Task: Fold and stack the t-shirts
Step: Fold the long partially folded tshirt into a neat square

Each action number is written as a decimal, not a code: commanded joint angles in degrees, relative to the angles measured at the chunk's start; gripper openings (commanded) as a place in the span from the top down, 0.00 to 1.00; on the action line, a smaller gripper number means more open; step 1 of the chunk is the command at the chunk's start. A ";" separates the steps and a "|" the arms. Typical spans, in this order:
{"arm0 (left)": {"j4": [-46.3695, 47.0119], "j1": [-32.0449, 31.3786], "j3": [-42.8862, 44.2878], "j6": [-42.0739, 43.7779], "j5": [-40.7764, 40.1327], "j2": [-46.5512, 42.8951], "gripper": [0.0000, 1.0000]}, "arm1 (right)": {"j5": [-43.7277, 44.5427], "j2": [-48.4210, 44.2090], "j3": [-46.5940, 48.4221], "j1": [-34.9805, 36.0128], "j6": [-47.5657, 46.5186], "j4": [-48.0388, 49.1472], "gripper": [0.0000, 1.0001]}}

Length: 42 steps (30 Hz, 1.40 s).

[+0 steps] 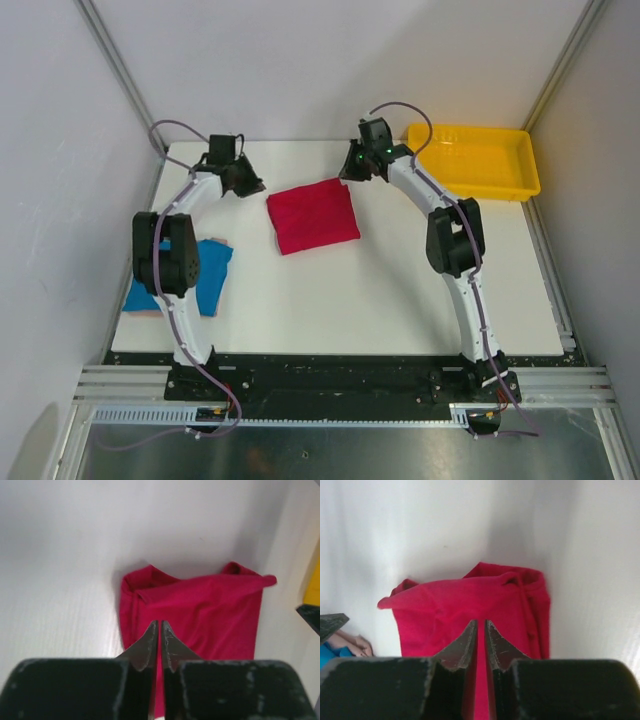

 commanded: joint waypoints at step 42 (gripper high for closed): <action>4.29 -1.63 -9.64 -0.17 0.46 -8.24 0.52 | -7.47 -7.97 -12.70 -2.10 5.00 9.83 0.66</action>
